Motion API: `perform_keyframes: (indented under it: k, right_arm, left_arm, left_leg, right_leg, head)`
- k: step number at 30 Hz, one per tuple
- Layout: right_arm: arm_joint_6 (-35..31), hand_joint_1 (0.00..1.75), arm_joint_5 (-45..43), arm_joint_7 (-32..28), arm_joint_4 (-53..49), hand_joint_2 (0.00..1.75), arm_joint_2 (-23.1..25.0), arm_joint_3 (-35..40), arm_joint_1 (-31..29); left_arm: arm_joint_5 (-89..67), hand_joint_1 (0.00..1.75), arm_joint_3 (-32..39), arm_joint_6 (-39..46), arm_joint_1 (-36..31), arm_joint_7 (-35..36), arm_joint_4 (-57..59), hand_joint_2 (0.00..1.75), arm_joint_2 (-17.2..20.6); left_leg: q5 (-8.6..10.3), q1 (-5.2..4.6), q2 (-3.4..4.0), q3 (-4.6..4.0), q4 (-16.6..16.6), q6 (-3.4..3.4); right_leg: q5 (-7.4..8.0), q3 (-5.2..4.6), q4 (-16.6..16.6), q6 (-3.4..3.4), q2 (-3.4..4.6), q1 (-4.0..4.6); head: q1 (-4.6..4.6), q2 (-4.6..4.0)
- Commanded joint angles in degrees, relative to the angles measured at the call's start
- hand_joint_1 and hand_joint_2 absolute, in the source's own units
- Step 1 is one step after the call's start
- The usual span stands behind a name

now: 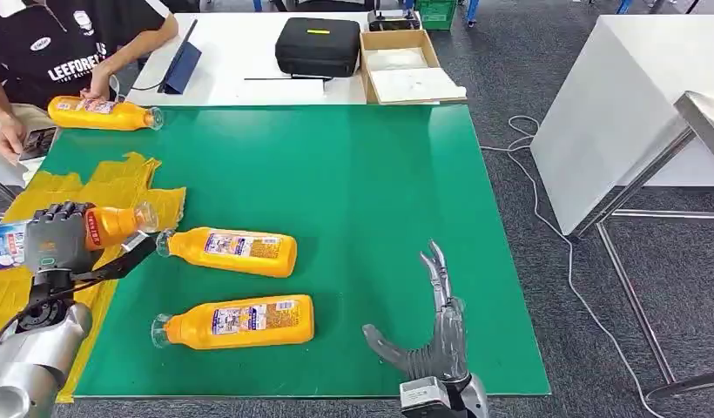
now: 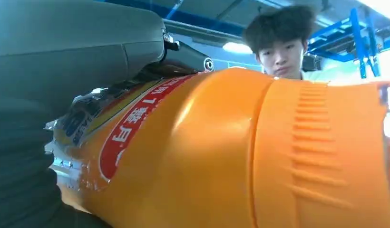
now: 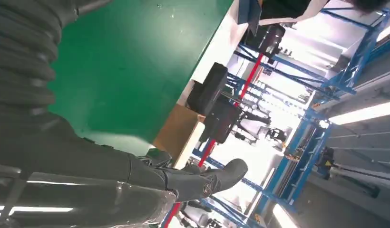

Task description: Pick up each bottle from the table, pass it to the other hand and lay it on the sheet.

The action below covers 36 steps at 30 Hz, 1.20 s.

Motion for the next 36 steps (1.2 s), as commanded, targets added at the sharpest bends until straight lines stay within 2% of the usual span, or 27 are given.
perform_keyframes:
  k: [1,17,21,22,23,27,29,30,31,32,34,35,36]
  right_arm:
    - [0.8,0.0,0.3,0.7,1.9,1.75,-1.0,1.0,-0.9]
    - [2.2,0.0,3.6,4.1,-0.6,1.75,0.6,-1.1,-0.9]
    - [2.3,0.0,6.6,5.0,-1.9,1.75,1.6,-3.2,0.0]
    - [-0.8,0.0,11.5,6.7,-2.3,1.75,2.1,-4.0,0.2]
    - [-2.9,0.0,15.5,8.0,-3.3,1.75,2.6,-4.6,0.3]
    - [-2.3,0.0,16.2,8.8,-4.2,1.75,2.7,-4.7,0.3]
    - [-11.4,0.0,27.4,12.1,-3.0,1.75,3.1,-4.7,-1.7]
    - [-12.4,0.0,32.3,12.8,-3.8,1.75,4.1,-6.4,-2.1]
    - [-12.4,0.0,37.9,10.9,-6.0,1.75,7.2,-10.6,-1.1]
    - [-12.4,0.0,43.4,6.3,-8.8,1.75,11.4,-15.8,-0.2]
    - [-12.4,0.0,49.9,-0.8,-13.9,1.75,17.0,-21.9,0.7]
    - [-12.4,0.0,51.6,-2.3,-16.4,1.75,17.5,-22.5,0.4]
    - [-12.4,0.0,54.6,-0.9,-17.8,1.75,17.5,-21.6,-0.4]
  left_arm:
    - [2.0,0.0,2.0,0.2,-1.8,-2.0,4.7,1.75,-1.1]
    - [7.8,0.0,2.6,0.2,-0.8,-6.8,2.7,1.75,-4.5]
    - [15.2,0.0,1.8,-0.1,-0.7,-11.2,3.1,1.75,-5.4]
    - [25.7,0.0,3.4,-4.6,0.5,-19.1,-0.3,1.75,-7.4]
    - [34.5,0.0,3.0,-11.1,2.7,-23.7,-5.5,1.75,-9.5]
    - [35.7,0.0,0.0,-11.3,4.8,-20.7,-9.5,1.75,-10.0]
    - [55.6,0.0,-1.0,-27.8,7.9,-29.5,-17.0,1.75,-12.8]
    - [60.7,0.0,-2.2,-32.3,9.6,-30.5,-20.1,1.75,-14.3]
    - [66.4,0.0,-4.6,-37.3,11.7,-31.1,-23.9,1.75,-15.7]
    - [71.4,0.0,-8.8,-40.6,14.6,-31.7,-28.4,1.75,-17.3]
    - [72.8,0.0,-15.3,-39.1,18.6,-32.5,-33.5,1.75,-18.9]
    - [74.0,0.0,-17.5,-38.8,20.5,-33.0,-35.7,1.75,-19.7]
    - [75.3,0.0,-20.1,-38.9,22.3,-33.2,-38.0,1.75,-19.9]
  left_leg:
    - [-0.06,0.06,-0.1,0.3,-0.1,-0.19]
    - [-0.01,0.0,-0.14,0.17,-0.1,-0.11]
    - [-0.02,0.01,-0.17,0.18,0.0,-0.12]
    - [0.0,0.0,-0.13,0.11,0.0,-0.08]
    - [-0.02,0.0,-0.18,0.2,-0.1,-0.13]
    - [-0.01,-0.08,-0.24,0.18,0.0,-0.1]
    - [-0.04,-0.05,-0.24,0.19,0.0,-0.11]
    - [-0.02,-0.06,-0.12,0.13,0.0,-0.09]
    - [-0.05,-0.06,-0.15,0.19,0.0,-0.13]
    - [-0.02,-0.14,-0.16,0.14,0.0,-0.1]
    - [-0.03,-0.18,-0.28,0.12,0.0,-0.11]
    - [-0.03,-0.22,-0.23,0.02,0.1,-0.09]
    - [-0.08,-0.22,-0.22,0.07,0.1,-0.11]
  right_leg:
    - [-0.06,0.36,-0.1,-0.11,-0.12,0.06]
    - [-0.05,0.21,-0.1,-0.06,-0.14,-0.01]
    - [-0.06,0.23,-0.1,-0.06,-0.18,0.01]
    - [-0.03,0.15,-0.1,-0.04,-0.14,0.0]
    - [-0.06,0.27,-0.1,-0.06,-0.19,0.0]
    - [-0.08,0.22,-0.1,-0.04,-0.25,-0.03]
    - [-0.08,0.25,-0.1,-0.05,-0.25,0.03]
    - [-0.04,0.15,-0.1,-0.04,-0.14,0.01]
    - [-0.06,0.23,-0.1,-0.06,-0.16,0.01]
    - [-0.05,0.15,0.0,-0.03,-0.16,-0.04]
    - [-0.11,0.16,0.0,-0.04,-0.3,-0.08]
    - [-0.11,0.02,0.1,-0.03,-0.25,-0.13]
    - [-0.15,0.08,0.1,-0.04,-0.24,-0.14]
  head:
    - [0.0,0.0]
    - [0.0,0.0]
    - [0.02,0.0]
    - [0.02,0.0]
    - [0.0,0.0]
    - [-0.02,0.0]
    - [0.04,0.0]
    - [0.02,0.0]
    - [0.0,0.0]
    - [-0.04,0.0]
    - [0.0,0.0]
    - [0.0,0.0]
    - [-0.02,0.0]
